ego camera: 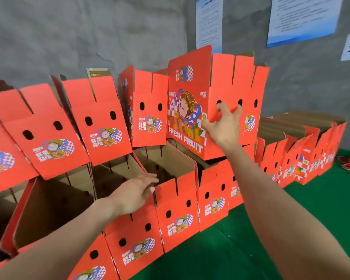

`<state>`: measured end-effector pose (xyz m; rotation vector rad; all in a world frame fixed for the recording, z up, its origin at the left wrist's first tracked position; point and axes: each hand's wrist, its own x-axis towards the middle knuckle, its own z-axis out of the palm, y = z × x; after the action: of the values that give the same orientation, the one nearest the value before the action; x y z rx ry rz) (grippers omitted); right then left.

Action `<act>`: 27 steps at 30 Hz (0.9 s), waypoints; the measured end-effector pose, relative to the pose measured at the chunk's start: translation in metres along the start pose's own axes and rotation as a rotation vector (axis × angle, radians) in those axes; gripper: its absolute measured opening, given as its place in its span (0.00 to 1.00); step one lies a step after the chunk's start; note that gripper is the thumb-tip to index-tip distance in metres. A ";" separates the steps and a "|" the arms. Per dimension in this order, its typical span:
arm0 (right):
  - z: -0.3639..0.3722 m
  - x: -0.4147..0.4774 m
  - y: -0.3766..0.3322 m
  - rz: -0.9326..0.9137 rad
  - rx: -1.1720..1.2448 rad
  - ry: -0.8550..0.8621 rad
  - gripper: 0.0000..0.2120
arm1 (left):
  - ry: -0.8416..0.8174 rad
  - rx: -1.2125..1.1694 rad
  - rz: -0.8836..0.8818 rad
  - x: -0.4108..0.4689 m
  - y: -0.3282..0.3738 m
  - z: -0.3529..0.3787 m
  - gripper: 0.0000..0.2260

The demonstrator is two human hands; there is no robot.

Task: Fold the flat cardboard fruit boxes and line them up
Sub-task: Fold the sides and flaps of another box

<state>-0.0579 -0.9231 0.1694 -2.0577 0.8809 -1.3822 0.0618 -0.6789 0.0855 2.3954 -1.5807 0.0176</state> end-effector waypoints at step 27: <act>0.017 -0.070 -0.059 -0.262 0.031 -0.012 0.29 | -0.139 -0.120 -0.123 -0.040 -0.013 -0.016 0.25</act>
<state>-0.0479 -0.8305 0.1628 -2.2162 0.5962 -1.5042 0.0595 -0.6344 0.0920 2.4398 -1.4432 -0.2658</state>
